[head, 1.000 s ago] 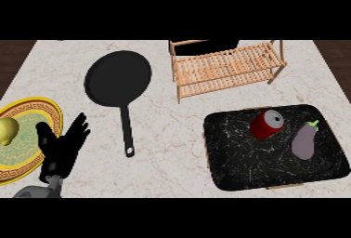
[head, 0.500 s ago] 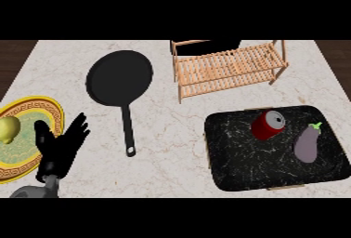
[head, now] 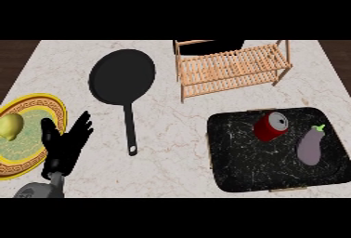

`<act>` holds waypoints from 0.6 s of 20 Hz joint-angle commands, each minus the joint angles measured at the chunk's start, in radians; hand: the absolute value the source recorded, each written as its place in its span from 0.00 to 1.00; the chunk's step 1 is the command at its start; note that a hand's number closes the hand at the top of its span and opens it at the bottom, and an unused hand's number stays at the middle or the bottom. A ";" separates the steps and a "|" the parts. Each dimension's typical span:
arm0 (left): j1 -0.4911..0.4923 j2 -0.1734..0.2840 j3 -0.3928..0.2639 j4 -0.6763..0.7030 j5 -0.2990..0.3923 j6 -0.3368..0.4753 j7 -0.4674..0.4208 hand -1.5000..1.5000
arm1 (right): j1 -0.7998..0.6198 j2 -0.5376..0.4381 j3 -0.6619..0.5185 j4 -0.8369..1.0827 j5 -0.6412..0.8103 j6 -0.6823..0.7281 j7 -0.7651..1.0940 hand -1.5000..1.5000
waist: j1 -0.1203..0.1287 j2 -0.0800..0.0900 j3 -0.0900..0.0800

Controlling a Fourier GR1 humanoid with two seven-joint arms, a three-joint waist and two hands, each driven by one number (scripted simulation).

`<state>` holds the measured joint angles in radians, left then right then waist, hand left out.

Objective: Pick the can from the tray and place it in the tiered shelf

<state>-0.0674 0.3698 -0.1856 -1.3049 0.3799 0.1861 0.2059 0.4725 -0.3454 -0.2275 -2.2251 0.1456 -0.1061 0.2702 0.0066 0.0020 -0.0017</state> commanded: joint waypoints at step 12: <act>0.059 -0.038 0.015 -0.045 -0.054 -0.020 0.008 0.50 | -0.445 0.021 0.259 0.110 0.429 0.072 0.653 0.00 | 0.002 -0.002 0.001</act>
<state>-0.0541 0.3520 -0.1597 -1.3211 0.3519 0.1646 0.2247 0.1316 -0.3246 0.0032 -2.1497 0.5221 -0.0918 0.8015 0.0105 0.0016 -0.0008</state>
